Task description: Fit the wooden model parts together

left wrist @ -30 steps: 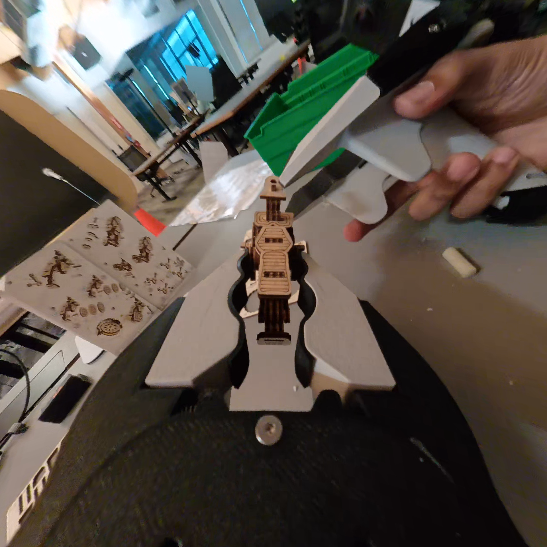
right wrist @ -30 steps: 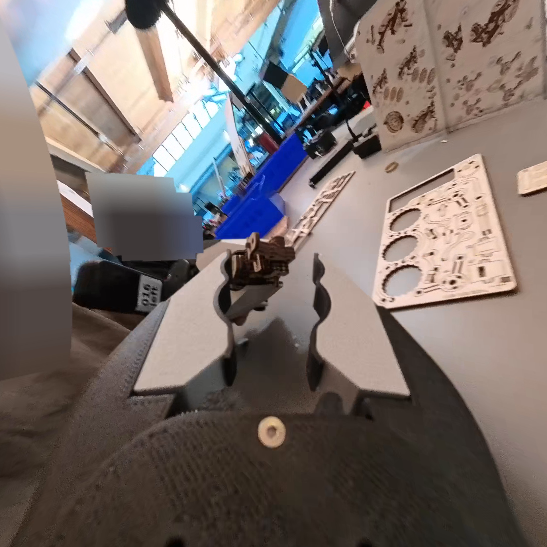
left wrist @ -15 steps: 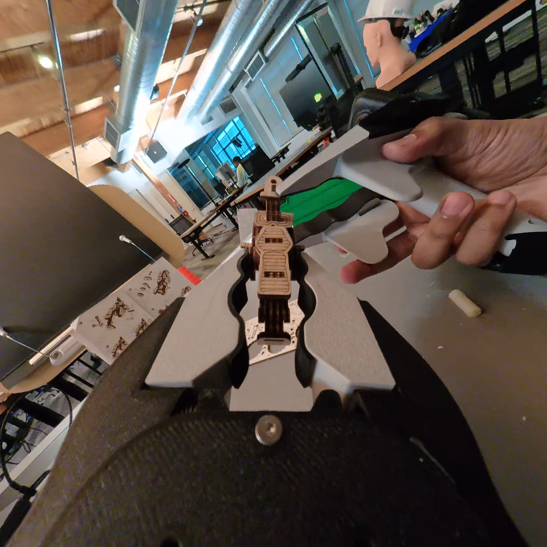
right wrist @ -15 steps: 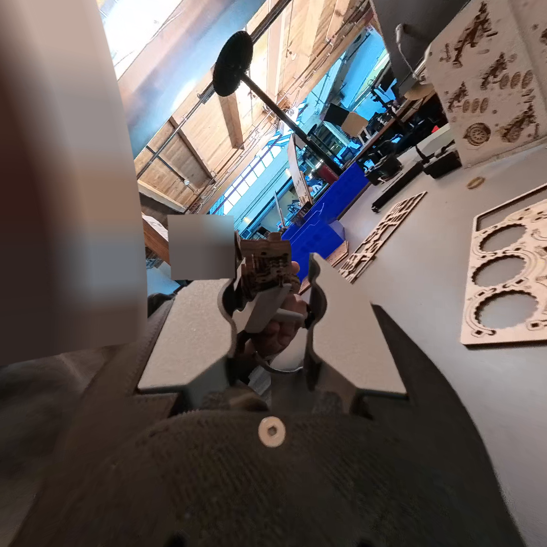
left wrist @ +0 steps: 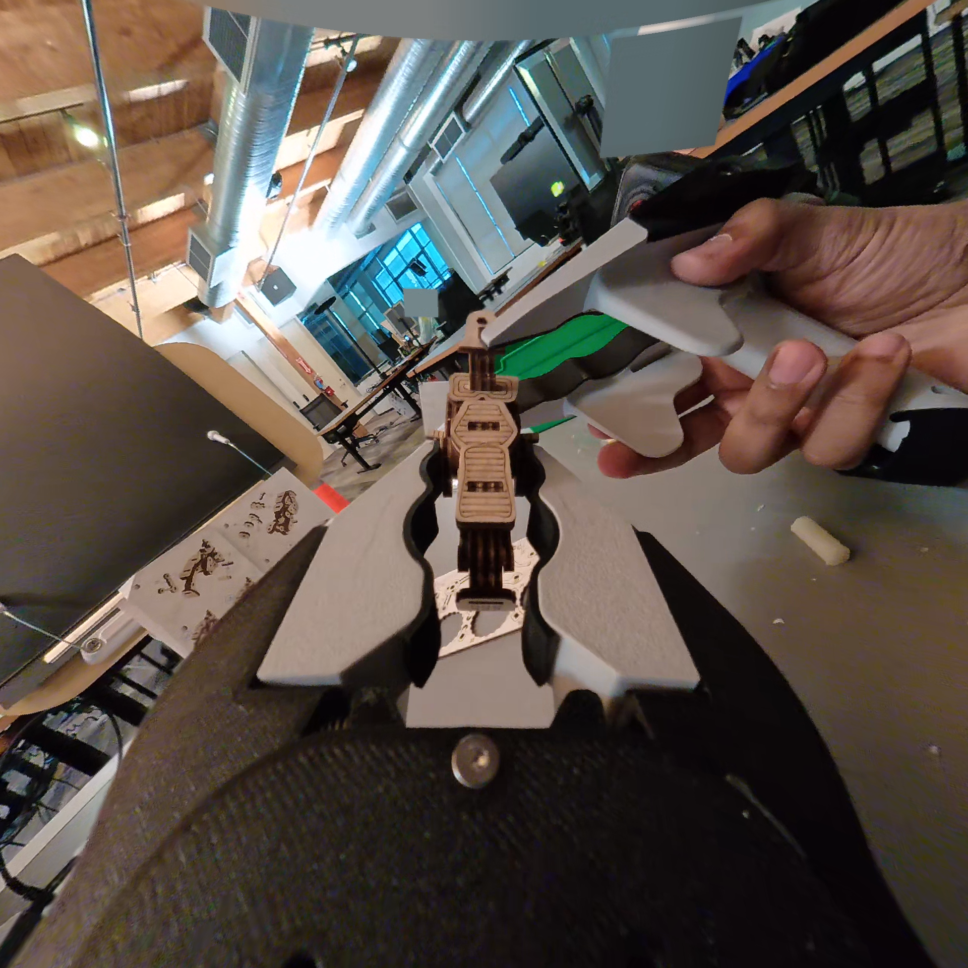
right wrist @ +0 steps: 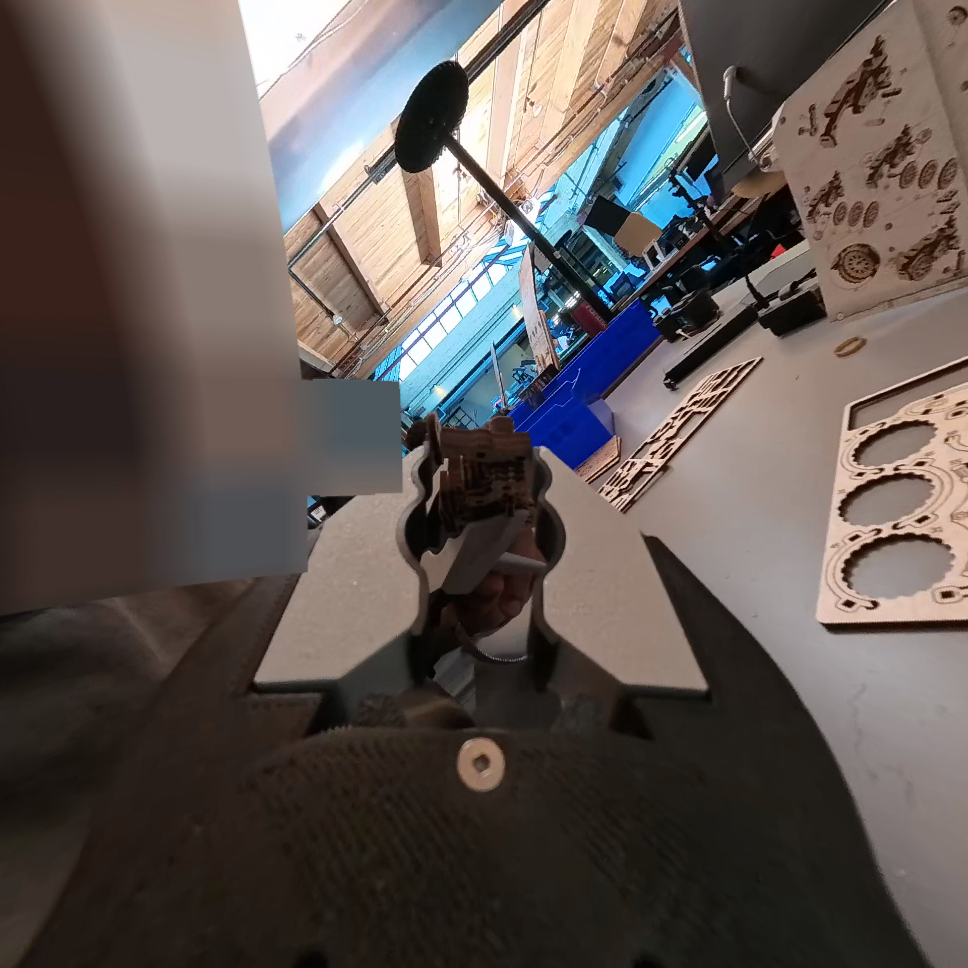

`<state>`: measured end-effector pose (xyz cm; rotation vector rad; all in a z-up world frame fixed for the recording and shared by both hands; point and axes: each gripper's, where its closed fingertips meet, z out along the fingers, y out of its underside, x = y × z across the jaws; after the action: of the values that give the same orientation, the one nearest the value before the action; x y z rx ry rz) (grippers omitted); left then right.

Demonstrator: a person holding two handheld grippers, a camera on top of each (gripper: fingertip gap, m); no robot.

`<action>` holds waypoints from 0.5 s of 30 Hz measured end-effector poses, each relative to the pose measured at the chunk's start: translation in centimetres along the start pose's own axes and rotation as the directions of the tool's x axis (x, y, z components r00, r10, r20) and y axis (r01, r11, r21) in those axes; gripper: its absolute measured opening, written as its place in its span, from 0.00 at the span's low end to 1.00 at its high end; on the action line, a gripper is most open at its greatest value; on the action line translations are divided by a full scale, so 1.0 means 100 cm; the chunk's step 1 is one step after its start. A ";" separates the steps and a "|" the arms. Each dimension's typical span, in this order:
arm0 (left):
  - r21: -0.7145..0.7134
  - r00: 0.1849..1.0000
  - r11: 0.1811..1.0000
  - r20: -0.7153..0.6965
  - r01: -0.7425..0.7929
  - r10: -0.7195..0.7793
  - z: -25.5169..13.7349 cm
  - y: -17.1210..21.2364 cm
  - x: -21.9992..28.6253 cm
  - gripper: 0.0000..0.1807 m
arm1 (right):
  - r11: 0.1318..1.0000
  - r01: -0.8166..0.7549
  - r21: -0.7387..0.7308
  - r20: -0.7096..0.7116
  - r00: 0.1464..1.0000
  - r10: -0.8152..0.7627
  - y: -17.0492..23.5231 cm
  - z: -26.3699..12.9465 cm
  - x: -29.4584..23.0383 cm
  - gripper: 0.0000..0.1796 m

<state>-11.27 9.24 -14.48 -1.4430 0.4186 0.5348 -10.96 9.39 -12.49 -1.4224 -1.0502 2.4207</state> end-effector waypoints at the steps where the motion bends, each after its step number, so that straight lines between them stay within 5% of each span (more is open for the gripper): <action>1: -0.003 1.000 1.000 0.006 -0.009 0.009 0.000 0.000 0.000 0.15 | 1.000 -0.003 0.004 0.000 1.000 0.003 0.000 0.000 0.000 0.19; 15: -0.006 0.997 0.997 0.044 -0.071 0.071 -0.001 -0.002 -0.005 0.15 | 0.998 0.030 0.063 0.003 1.000 -0.030 0.002 0.001 -0.011 0.18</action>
<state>-11.58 9.07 -14.05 -1.4217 0.4350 0.6237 -10.44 8.66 -11.85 -1.3732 -0.9800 2.4137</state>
